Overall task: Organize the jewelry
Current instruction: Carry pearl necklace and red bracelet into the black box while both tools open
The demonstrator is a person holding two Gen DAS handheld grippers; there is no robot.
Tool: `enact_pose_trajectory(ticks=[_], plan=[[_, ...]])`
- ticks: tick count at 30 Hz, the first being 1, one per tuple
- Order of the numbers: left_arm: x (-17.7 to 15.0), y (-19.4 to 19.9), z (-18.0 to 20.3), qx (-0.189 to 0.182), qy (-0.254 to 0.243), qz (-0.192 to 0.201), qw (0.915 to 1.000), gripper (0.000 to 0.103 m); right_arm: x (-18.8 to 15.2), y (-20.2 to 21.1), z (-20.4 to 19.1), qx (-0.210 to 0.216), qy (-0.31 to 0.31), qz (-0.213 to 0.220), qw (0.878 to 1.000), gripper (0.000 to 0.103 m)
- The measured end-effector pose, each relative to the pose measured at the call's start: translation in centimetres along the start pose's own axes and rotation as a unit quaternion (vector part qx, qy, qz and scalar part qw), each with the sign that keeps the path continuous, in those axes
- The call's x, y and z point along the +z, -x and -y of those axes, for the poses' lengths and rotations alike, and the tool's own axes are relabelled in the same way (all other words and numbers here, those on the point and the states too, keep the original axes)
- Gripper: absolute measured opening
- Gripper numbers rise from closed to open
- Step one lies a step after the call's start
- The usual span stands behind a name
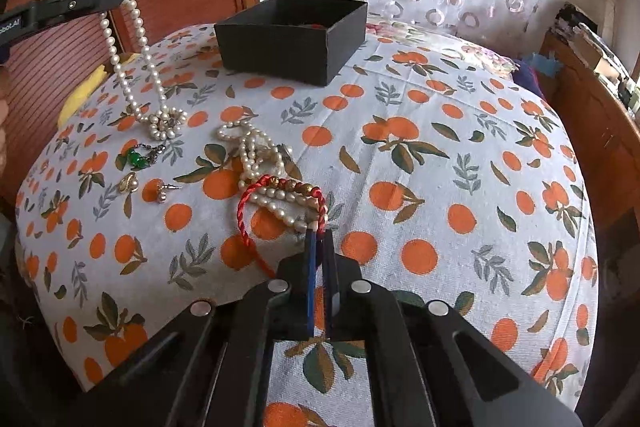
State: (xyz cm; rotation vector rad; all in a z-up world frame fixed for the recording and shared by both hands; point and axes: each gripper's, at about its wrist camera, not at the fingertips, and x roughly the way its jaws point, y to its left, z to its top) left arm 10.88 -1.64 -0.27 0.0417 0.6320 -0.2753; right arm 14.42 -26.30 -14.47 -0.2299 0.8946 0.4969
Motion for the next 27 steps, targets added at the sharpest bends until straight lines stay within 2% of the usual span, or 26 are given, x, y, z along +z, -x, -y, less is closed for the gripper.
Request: enact_pose_trajectory(ticks=[7, 18, 27], plan=[[3.1, 1.4, 0.3, -0.009, -0.012, 0.031, 0.9994, 0.007, 1.9, 1.6, 0.2, 0.005, 0.0, 0.035, 0.999, 0.003], [10.0, 2.5, 2.3, 0.004, -0.065, 0.078, 0.9949, 0.007, 7.8, 4.3, -0.2, 0.008, 0.017, 0.106, 0.994, 0.003], [14.8, 0.8, 2.6, 0.007, -0.078, 0.085, 0.9934, 0.007, 10.8, 5.2, 0.3, -0.003, 0.025, 0.133, 0.991, 0.003]])
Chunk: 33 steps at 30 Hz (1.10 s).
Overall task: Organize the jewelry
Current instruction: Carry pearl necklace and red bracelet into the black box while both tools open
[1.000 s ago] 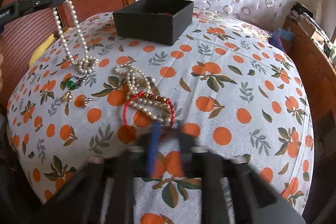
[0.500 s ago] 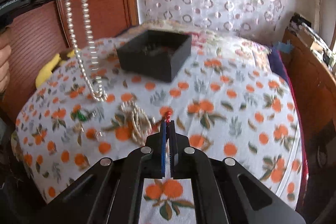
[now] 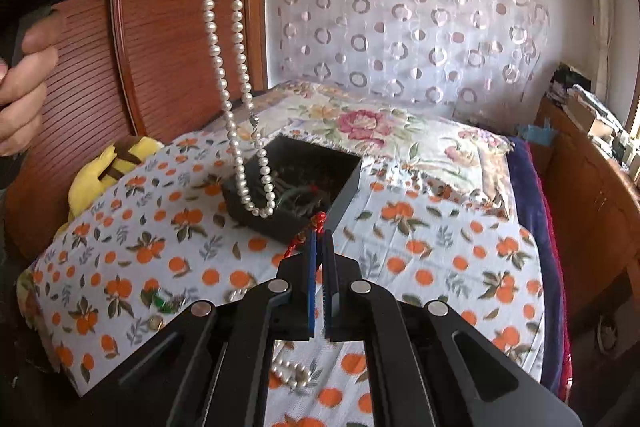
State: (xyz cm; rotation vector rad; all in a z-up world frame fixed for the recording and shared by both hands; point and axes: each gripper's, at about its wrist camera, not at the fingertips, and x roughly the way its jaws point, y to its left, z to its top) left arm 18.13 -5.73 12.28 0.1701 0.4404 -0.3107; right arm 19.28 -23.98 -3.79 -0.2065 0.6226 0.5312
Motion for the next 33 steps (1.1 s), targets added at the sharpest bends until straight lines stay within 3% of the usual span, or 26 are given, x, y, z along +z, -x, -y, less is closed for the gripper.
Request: enact_pose_trajectory(ticks=[6, 18, 23, 27, 33], plan=[[0.6, -3.0, -0.7, 0.0, 0.005, -0.02, 0.9998, 0.007, 0.9, -0.5, 0.4, 0.0, 0.001, 0.005, 1.0, 0.003], [-5.9, -10.6, -4.0, 0.01, 0.037, -0.116, 0.9926, 0.007, 2.8, -4.3, 0.9, 0.009, -0.003, 0.004, 1.0, 0.003], [-7.4, -11.4, -5.4, 0.017, 0.048, -0.125, 0.9909, 0.011, 4.3, -7.4, 0.7, 0.019, 0.003, -0.004, 1.0, 0.003], [-8.6, -10.8, -6.6, 0.026, 0.06, -0.12, 0.9906, 0.028, 4.8, -10.2, 0.1, 0.032, 0.009, -0.015, 0.999, 0.003], [-10.9, -9.8, -8.0, 0.03, 0.085, -0.124, 0.9881, 0.03, 5.3, -14.1, -0.1, 0.041, 0.004, -0.043, 0.998, 0.003]])
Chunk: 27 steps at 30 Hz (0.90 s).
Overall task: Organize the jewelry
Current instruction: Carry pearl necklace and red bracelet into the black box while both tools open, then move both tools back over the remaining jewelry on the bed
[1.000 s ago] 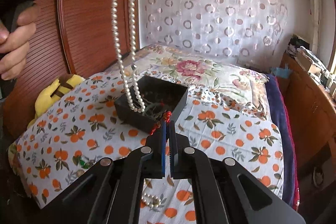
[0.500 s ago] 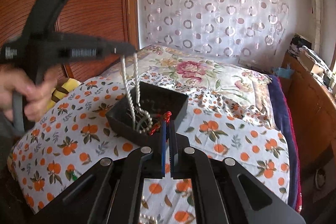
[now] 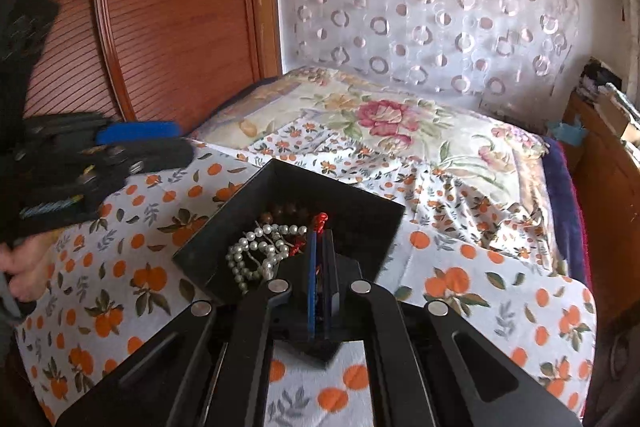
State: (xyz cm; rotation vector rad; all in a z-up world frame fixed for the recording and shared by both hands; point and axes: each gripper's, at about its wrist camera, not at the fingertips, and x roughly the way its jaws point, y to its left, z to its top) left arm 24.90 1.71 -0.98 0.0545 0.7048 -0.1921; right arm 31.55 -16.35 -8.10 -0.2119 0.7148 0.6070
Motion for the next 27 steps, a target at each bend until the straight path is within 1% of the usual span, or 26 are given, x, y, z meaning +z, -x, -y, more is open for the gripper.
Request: enact_pose_trajectory(ticks=[3, 6, 9, 11, 12, 13, 14, 15, 19, 22, 24, 26, 27], plan=[[-1.0, 0.1, -0.7, 0.004, 0.005, -0.005, 1.0, 0.034, 0.1, -1.1, 0.0, -0.004, -0.002, -0.006, 1.0, 0.003], [-1.6, 0.3, -1.1, 0.005, 0.008, -0.007, 0.9999, 0.036, 0.2, -1.7, 0.2, -0.014, -0.003, -0.012, 1.0, 0.004], [-2.1, 0.6, -1.1, 0.004, 0.011, -0.009, 0.9999, 0.04, 0.1, -2.0, 0.4, -0.018, -0.005, -0.017, 1.0, 0.004], [-2.4, 0.8, -1.0, 0.006, 0.009, -0.009, 0.9999, 0.041, 0.2, -1.8, 0.6, -0.023, -0.004, -0.016, 1.0, 0.004], [-2.5, 0.9, -0.9, 0.007, 0.007, -0.008, 0.9999, 0.042, 0.2, -1.7, 0.8, -0.023, -0.006, -0.016, 1.0, 0.006], [-2.7, 1.0, -0.8, 0.008, 0.007, -0.008, 0.9999, 0.044, 0.1, -1.6, 0.9, -0.027, -0.008, -0.017, 0.999, 0.017], [-2.7, 1.1, -0.7, 0.008, 0.007, -0.008, 0.9999, 0.046, 0.1, -1.4, 1.0, -0.039, -0.01, -0.015, 0.999, 0.038], [-2.8, 1.2, -0.6, 0.007, 0.007, -0.007, 0.9999, 0.05, 0.0, -1.1, 1.0, -0.04, -0.009, -0.01, 0.999, 0.043], [-3.4, 1.7, 0.1, 0.024, -0.005, -0.004, 0.9997, 0.058, -0.4, 1.0, 0.8, -0.045, 0.0, 0.009, 0.999, 0.044], [-4.1, 2.3, 0.6, 0.025, -0.008, -0.001, 0.9997, 0.068, -1.4, 3.1, 1.0, -0.039, -0.007, 0.021, 0.999, 0.044], [-4.6, 2.7, 1.0, 0.023, -0.007, 0.002, 0.9997, 0.077, -2.4, 4.3, 0.9, -0.034, -0.015, 0.027, 0.999, 0.044], [-5.1, 2.8, 1.2, 0.023, -0.005, 0.0, 0.9997, 0.084, -3.3, 5.1, 0.7, -0.031, -0.019, 0.028, 0.999, 0.044], [-5.5, 2.9, 1.4, 0.024, -0.005, -0.002, 0.9997, 0.084, -3.9, 5.6, 0.6, -0.03, -0.022, 0.028, 0.999, 0.044]])
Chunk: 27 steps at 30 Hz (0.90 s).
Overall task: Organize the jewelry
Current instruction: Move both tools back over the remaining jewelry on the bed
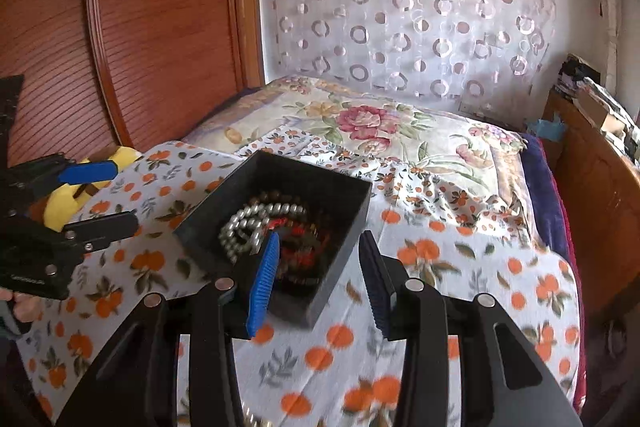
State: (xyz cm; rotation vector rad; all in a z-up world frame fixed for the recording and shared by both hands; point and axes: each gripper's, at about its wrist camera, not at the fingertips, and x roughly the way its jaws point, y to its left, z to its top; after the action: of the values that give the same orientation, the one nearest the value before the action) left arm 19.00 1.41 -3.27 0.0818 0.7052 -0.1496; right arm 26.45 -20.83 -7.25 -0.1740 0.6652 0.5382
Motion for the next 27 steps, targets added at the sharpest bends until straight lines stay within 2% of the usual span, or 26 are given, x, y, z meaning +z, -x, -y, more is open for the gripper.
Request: enact_pose_trajectory(ticks=[8, 16, 22, 27], plan=[[-2.5, 0.5, 0.9, -0.012, 0.005, -0.019, 0.9997, 0.085, -4.5, 2.3, -0.5, 0.013, -0.009, -0.02, 1.0, 0.044], [-5.7, 1.9, 1.0, -0.016, 0.032, -0.028, 0.999, 0.085, -8.8, 2.8, -1.5, 0.019, -0.008, -0.052, 0.998, 0.044], [-7.9, 2.6, 1.3, -0.028, 0.034, -0.045, 0.998, 0.085, -10.0, 2.5, -2.0, 0.029, -0.016, -0.067, 0.997, 0.044], [-9.6, 2.6, 2.2, -0.041, 0.02, -0.067, 0.9968, 0.085, -10.5, 2.7, -3.7, 0.04, 0.009, -0.071, 0.997, 0.044]])
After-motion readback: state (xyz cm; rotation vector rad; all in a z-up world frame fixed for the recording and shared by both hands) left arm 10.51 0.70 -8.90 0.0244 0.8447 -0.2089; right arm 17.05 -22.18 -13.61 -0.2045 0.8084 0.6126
